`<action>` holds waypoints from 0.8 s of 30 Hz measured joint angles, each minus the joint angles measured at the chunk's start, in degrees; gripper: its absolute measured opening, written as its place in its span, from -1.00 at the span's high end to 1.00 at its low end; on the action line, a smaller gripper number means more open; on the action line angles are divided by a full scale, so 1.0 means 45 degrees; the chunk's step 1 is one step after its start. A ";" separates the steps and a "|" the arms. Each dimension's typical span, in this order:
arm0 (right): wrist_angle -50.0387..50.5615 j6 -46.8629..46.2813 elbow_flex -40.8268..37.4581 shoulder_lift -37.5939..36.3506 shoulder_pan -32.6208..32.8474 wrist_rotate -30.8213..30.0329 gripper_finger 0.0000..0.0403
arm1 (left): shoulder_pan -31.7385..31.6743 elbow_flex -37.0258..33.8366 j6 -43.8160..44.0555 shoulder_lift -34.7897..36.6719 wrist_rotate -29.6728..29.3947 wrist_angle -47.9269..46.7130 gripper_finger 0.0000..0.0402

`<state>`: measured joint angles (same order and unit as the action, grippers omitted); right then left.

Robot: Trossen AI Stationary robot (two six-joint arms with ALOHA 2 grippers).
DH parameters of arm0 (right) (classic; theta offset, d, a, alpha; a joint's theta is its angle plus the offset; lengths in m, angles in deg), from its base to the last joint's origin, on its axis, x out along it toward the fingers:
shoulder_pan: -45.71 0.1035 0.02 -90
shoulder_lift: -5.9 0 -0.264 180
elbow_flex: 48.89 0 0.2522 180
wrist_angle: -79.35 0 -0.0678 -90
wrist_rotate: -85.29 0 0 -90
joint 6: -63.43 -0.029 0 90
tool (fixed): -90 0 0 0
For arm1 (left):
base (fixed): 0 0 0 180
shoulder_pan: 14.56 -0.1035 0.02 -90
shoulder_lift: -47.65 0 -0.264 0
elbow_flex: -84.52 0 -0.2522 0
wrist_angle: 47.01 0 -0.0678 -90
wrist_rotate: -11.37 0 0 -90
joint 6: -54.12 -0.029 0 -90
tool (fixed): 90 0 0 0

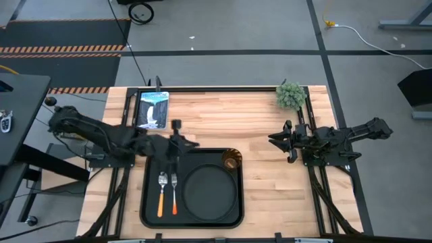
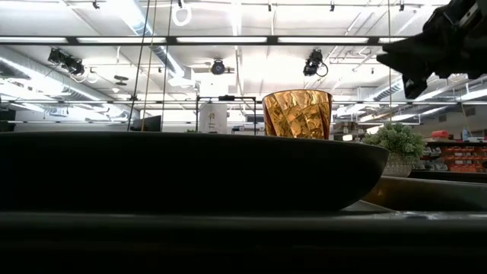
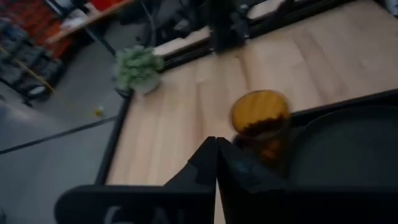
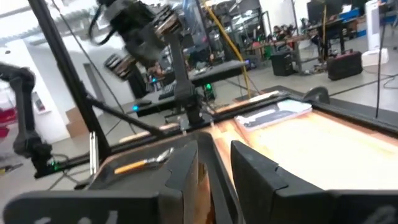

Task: Pick and place plate/cup/fork/spoon on tray
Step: Return to Home Position

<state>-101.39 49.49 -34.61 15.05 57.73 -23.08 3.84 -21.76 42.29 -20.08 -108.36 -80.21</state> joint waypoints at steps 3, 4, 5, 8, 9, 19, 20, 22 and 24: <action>0.0397 0.0009 -0.0040 0.0005 -0.0387 0.0345 0.51 | -0.0428 -0.1659 -0.0576 0.1639 0.0006 0.1274 0.97; 0.0512 0.0103 -0.0040 0.0007 -0.0528 0.0357 0.52 | -0.0578 -0.2182 -0.0766 0.2248 0.0010 0.1715 0.97; 0.0538 0.0247 -0.0040 0.0010 -0.0677 0.0354 0.52 | -0.0741 -0.2752 -0.0836 0.2847 0.0036 0.2232 0.97; 0.0470 0.0531 -0.0040 0.0006 -0.1208 0.0319 0.53 | -0.1246 -0.4351 -0.0810 0.4468 0.0301 0.3768 0.95; 0.0475 0.0521 -0.0040 0.0010 -0.1376 0.0104 0.54 | -0.1390 -0.4818 -0.0781 0.4977 0.0408 0.4183 0.95; 0.0572 0.0784 -0.0040 0.0015 -0.1928 -0.2657 0.54 | -0.2028 -0.8117 0.0811 0.9189 0.1265 0.5228 0.97; 0.0577 0.0789 -0.0040 0.0015 -0.1928 -0.2657 0.54 | -0.2030 -0.8387 0.0889 0.9625 0.1288 0.5205 0.97; 0.0572 0.0799 -0.0040 0.0019 -0.1928 -0.2657 0.54 | -0.2028 -0.8859 0.1293 1.0481 0.1276 0.5258 0.97; 0.0572 0.0799 -0.0040 0.0019 -0.1928 -0.2657 0.54 | -0.2015 -0.9386 0.1755 1.1356 0.1407 0.5400 0.97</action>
<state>-98.81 53.08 -34.79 15.13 49.06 -35.04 -5.23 -64.00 50.19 31.02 -102.02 -55.91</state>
